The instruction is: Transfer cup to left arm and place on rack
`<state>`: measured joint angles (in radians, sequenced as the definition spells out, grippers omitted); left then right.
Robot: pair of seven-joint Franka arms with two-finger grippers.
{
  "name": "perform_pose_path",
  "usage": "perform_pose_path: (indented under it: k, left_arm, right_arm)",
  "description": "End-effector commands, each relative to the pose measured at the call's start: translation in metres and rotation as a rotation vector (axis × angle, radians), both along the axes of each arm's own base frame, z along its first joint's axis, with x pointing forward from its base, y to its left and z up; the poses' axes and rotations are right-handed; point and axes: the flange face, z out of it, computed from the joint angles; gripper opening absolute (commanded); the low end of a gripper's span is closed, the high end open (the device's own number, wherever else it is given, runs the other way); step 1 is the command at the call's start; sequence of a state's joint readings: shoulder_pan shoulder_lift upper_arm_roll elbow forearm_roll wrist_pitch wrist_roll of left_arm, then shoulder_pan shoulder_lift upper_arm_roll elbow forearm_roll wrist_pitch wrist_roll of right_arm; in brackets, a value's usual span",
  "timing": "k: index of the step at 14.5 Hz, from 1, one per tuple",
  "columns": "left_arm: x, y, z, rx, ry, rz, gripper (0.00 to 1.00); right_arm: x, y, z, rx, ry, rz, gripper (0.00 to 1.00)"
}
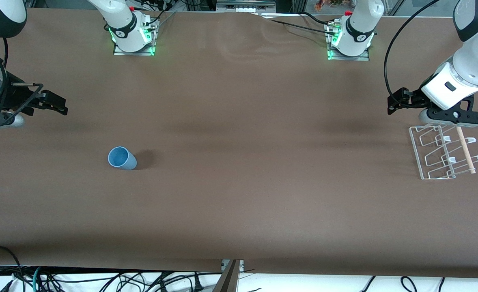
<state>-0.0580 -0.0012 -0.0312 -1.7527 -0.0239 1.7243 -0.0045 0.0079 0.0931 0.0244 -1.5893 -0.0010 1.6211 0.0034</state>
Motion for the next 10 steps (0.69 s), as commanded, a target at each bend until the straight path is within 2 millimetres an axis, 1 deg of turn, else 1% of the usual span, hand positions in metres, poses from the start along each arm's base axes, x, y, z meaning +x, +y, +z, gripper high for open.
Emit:
perform_pose_path:
  k: [1, 3, 10]
  left_arm:
    - [0.0, -0.0009, 0.0009, 0.016, 0.005, -0.006, 1.0]
    - [0.0, -0.0009, 0.0009, 0.016, 0.005, -0.006, 1.0]
    - [0.0, -0.0009, 0.0009, 0.016, 0.005, -0.006, 1.0]
  right_arm:
    - [-0.0007, -0.0028, 0.0044, -0.002, 0.026, -0.012, 1.0]
    - [-0.0045, 0.002, 0.0019, -0.006, 0.054, -0.006, 1.0]
    - [-0.0042, 0.0005, 0.0003, -0.005, 0.057, -0.009, 1.0]
